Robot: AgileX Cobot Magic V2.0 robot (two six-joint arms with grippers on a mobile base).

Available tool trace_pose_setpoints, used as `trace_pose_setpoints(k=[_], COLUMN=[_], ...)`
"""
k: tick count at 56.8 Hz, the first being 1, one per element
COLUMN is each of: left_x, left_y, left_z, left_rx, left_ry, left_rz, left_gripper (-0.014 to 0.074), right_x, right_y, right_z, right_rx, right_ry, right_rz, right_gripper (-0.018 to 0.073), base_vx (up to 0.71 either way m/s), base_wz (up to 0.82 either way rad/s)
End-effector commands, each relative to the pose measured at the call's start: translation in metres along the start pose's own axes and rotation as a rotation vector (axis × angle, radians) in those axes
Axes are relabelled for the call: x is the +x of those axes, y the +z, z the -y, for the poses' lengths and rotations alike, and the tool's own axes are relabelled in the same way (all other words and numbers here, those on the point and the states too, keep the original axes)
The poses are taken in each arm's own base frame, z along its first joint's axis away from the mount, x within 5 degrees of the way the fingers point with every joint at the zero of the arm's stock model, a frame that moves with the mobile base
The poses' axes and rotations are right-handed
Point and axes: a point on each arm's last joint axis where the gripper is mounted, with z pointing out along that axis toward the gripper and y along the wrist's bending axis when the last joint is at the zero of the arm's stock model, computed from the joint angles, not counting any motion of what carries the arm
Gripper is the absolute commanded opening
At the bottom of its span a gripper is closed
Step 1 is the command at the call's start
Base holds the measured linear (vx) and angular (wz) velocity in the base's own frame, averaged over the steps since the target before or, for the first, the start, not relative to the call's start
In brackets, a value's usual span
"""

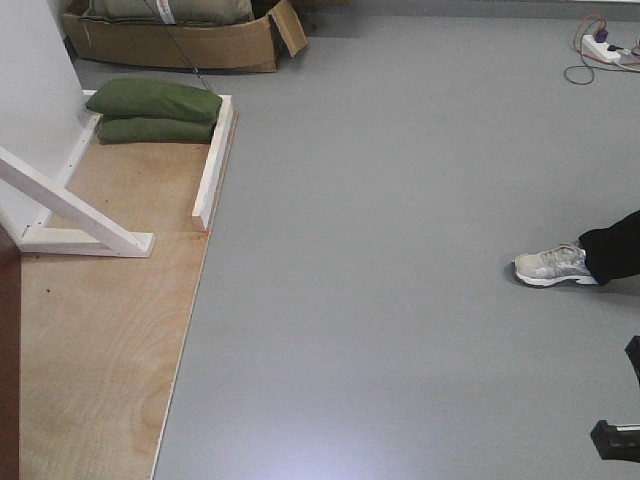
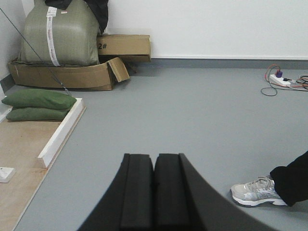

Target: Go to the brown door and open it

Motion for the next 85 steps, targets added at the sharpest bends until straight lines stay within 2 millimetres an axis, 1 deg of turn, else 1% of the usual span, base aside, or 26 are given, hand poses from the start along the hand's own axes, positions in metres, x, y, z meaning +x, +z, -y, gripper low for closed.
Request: trace_pose_setpoints(k=[1, 12, 14, 18, 21, 26, 30, 34, 38, 53, 62, 67, 76, 79, 80, 85], left_x=[0.025, 0.038, 0.04, 0.043, 0.044, 0.042, 0.036, 0.031, 0.032, 0.051, 0.065, 0.072, 0.08, 0.088, 0.096, 0.118], left_y=[-0.014, -0.024, -0.028, -0.031, -0.039, -0.047, -0.055, -0.062, -0.063, -0.057, -0.052, -0.049, -0.041, -0.037, -0.033, -0.028], left_z=[0.026, 0.033, 0.036, 0.039, 0.045, 0.055, 0.062, 0.068, 0.07, 0.059, 0.051, 0.054, 0.063, 0.062, 0.059, 0.05], left_rx=[0.079, 0.106, 0.12, 0.132, 0.157, 0.193, 0.219, 0.245, 0.256, 0.268, 0.287, 0.321, 0.365, 0.362, 0.352, 0.313], left_ry=[-0.069, -0.115, -0.122, -0.143, -0.158, -0.197, -0.195, -0.162, -0.128, -0.001, 0.054, 0.078, 0.091, 0.091, 0.093, 0.109], left_rz=[-0.269, -0.423, -0.449, -0.49, -0.521, -0.512, -0.444, -0.395, -0.399, -0.602, -0.794, -0.906, -1.007, -1.031, -1.048, -1.076], left_gripper=[-0.0006, -0.0006, -0.0006, -0.0006, -0.0006, -0.0006, -0.0006, -0.0006, -0.0006, -0.0006, -0.0006, -0.0006, -0.0006, -0.0006, -0.0006, -0.0006], right_x=[-0.006, -0.006, -0.006, -0.006, -0.006, -0.006, -0.006, -0.006, -0.006, -0.006, -0.006, -0.006, -0.006, -0.006, -0.006, -0.006], right_y=[0.0, 0.0, 0.0, 0.0, 0.0, 0.0, 0.0, 0.0, 0.0, 0.0, 0.0, 0.0, 0.0, 0.0, 0.0, 0.0], right_z=[0.001, 0.001, 0.001, 0.001, 0.001, 0.001, 0.0, 0.0, 0.0, 0.0, 0.0, 0.0, 0.0, 0.0, 0.0, 0.0], right_rx=[0.007, 0.007, 0.007, 0.007, 0.007, 0.007, 0.006, 0.005, 0.005, 0.005, 0.005, 0.005, 0.005, 0.005, 0.005, 0.005], right_ry=[-0.013, -0.013, -0.013, -0.013, -0.013, -0.011, -0.005, -0.005, -0.005, -0.003, -0.003, -0.003, -0.003, -0.003, -0.003, -0.003], right_rz=[0.083, 0.083, 0.083, 0.083, 0.083, 0.083, 0.083, 0.083, 0.083, 0.083, 0.083, 0.083, 0.083, 0.083, 0.083, 0.083], right_gripper=[0.0, 0.0, 0.0, 0.0, 0.0, 0.0, 0.0, 0.0, 0.0, 0.0, 0.0, 0.0, 0.0, 0.0, 0.0, 0.0], base_vx=[0.0, 0.0, 0.0, 0.0, 0.0, 0.0, 0.0, 0.0, 0.0, 0.0, 0.0, 0.0, 0.0, 0.0, 0.0, 0.0], base_wz=[0.01, 0.01, 0.01, 0.01, 0.01, 0.01, 0.01, 0.0, 0.0, -0.01, 0.0, 0.0, 0.0, 0.0, 0.0, 0.0])
